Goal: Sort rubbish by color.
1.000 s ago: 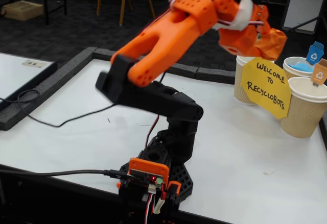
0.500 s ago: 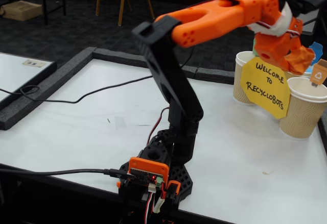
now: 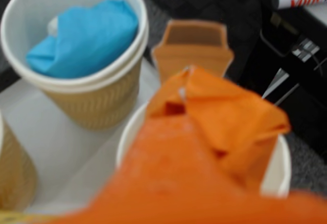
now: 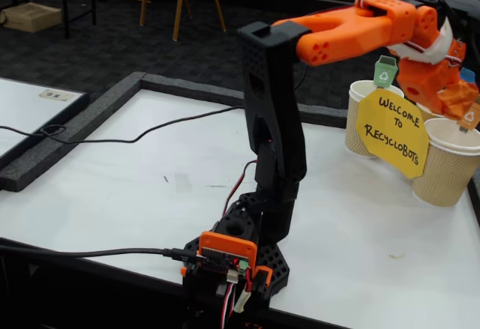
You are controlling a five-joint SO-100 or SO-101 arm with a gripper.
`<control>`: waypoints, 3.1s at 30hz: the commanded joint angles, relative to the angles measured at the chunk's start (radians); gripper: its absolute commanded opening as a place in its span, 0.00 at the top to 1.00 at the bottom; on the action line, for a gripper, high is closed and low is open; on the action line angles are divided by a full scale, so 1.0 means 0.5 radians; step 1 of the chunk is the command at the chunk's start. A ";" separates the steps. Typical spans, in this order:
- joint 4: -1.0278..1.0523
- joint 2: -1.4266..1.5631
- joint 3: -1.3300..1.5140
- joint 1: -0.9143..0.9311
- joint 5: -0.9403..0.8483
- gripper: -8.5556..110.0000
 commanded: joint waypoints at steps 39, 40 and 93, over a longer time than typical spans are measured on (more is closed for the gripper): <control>0.270 0.936 0.187 0.092 -0.021 0.93; 0.279 1.055 0.273 0.092 -0.021 0.93; 0.954 2.780 1.304 -2.187 -0.021 0.93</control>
